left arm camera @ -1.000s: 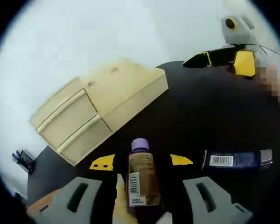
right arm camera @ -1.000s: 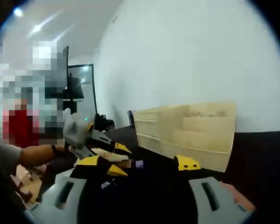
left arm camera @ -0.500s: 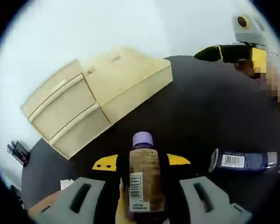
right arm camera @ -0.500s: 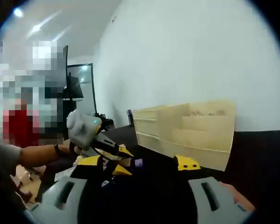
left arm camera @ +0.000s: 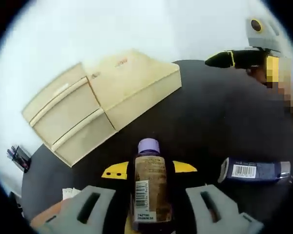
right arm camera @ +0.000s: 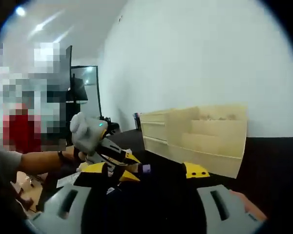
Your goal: Open the drawer, pick up the cosmetic bottles from the table one by one, place them into the drawer, release the gripper, close the drawer, and move the gripper away
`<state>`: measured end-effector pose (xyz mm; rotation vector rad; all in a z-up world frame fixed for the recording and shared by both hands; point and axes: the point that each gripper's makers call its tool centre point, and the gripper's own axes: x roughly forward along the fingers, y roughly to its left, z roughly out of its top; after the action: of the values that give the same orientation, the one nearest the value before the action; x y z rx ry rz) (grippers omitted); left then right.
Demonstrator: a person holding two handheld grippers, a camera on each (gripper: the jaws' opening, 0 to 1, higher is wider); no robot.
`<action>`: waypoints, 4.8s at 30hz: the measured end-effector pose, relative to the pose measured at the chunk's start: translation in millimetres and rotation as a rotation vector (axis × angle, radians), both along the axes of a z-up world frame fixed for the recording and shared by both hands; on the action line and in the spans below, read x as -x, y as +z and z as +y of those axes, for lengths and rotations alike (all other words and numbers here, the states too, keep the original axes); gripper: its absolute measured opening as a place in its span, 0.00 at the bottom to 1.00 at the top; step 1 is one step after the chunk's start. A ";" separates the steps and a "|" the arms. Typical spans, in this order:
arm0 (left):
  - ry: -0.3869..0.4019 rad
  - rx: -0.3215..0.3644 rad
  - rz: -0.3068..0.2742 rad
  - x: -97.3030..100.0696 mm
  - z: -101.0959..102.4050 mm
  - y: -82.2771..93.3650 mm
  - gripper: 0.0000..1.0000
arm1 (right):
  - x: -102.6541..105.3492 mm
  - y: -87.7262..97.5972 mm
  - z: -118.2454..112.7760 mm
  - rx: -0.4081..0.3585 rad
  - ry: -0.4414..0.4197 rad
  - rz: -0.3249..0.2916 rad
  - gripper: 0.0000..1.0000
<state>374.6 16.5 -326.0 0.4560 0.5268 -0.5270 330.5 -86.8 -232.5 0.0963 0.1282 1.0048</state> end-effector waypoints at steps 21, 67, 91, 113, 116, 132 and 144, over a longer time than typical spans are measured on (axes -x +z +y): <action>-0.067 0.287 -0.045 11.7 -18.0 48.2 0.26 | -3.3 17.0 -7.0 -0.133 0.019 0.037 0.53; -0.818 0.826 0.149 146.7 -114.6 120.0 0.25 | 99.1 64.4 20.9 -0.268 0.537 -0.144 0.29; -0.831 0.777 0.144 148.9 -122.9 114.7 0.24 | 106.3 64.4 27.8 -0.322 0.587 -0.043 0.29; -0.842 0.747 0.108 149.0 -127.8 113.3 0.25 | 106.5 60.9 27.3 -0.275 0.544 -0.056 0.17; -0.810 0.705 0.053 139.7 -127.9 110.9 0.35 | 102.8 59.2 26.5 -0.249 0.516 -0.075 0.17; -0.669 0.633 -0.074 105.0 -90.4 98.6 0.65 | 62.4 73.0 0.9 -0.286 0.284 -0.116 0.17; -0.341 0.701 -0.321 43.8 4.4 127.3 0.66 | 39.3 67.0 -8.7 -0.218 0.132 -0.146 0.17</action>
<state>330.9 20.9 -198.7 -0.0516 -0.0658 -0.9005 291.2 -95.5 -165.5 0.2146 -0.1102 1.1517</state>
